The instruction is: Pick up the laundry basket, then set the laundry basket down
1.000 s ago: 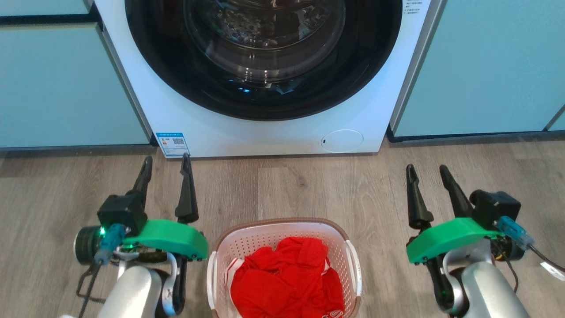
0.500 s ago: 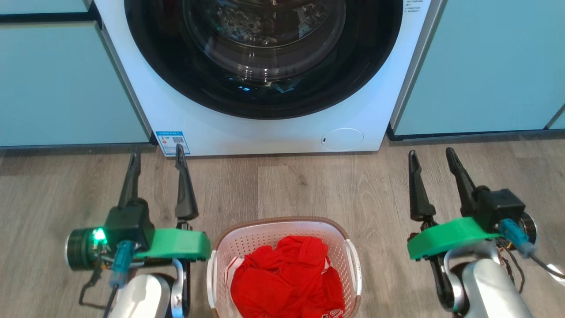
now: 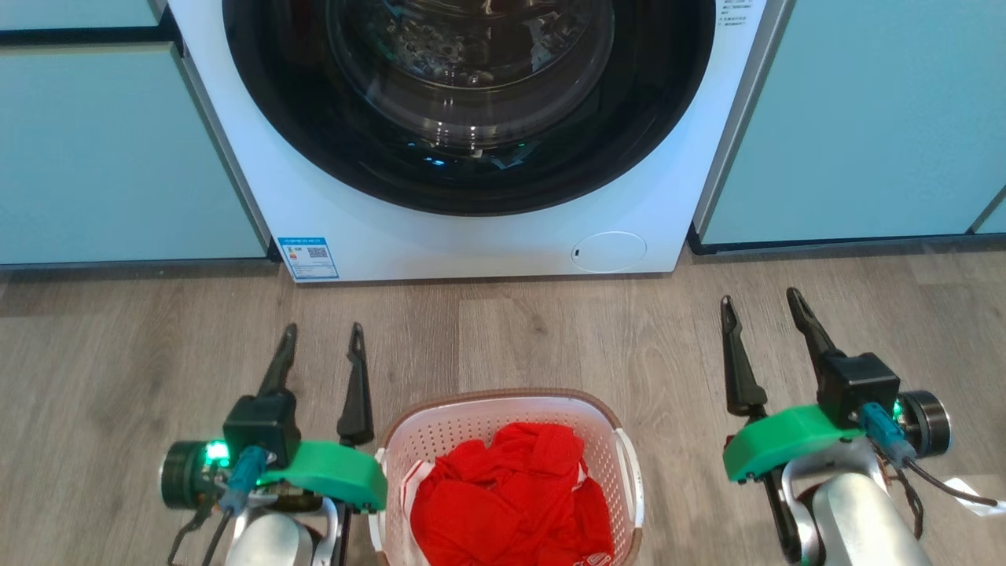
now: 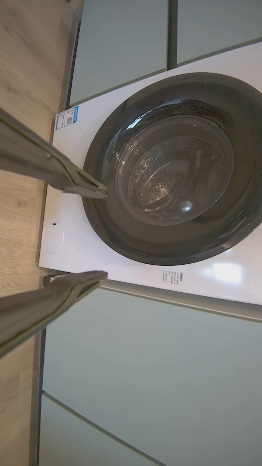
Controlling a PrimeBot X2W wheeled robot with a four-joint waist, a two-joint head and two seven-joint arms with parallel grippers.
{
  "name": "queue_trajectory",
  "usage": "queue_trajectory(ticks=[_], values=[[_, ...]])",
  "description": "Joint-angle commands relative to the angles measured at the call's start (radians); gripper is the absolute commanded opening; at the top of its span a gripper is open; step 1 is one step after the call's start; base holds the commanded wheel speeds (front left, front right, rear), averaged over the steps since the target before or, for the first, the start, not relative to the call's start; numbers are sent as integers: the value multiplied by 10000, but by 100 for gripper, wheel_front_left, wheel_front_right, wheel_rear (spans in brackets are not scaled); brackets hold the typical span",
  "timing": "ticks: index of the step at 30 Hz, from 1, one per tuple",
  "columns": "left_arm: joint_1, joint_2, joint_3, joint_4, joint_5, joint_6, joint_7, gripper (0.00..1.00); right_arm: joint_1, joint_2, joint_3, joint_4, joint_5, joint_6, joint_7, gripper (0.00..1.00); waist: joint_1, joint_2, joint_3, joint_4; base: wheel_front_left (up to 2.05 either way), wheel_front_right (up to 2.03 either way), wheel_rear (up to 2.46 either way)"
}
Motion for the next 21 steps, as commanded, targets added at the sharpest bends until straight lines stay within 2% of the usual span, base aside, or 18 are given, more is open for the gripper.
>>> queue_trajectory(ticks=[1, 8, 21], values=[[-282, -54, 417, -58, -34, -165, -82, 100, -170, -89, 138, -110, 139, 71, -134, 100, 0, 0, 4, 7, 0, 0, 0], [-415, -100, 525, 331, -101, -431, -82, 100, -298, -89, 156, 89, 249, 71, -134, 100, 0, 0, 35, 7, 0, 0, 0], [-463, -105, 493, 504, -380, -353, -82, 100, -346, -89, 184, 68, 277, 71, -134, 100, 0, 0, 114, 24, 0, 0, 0]])
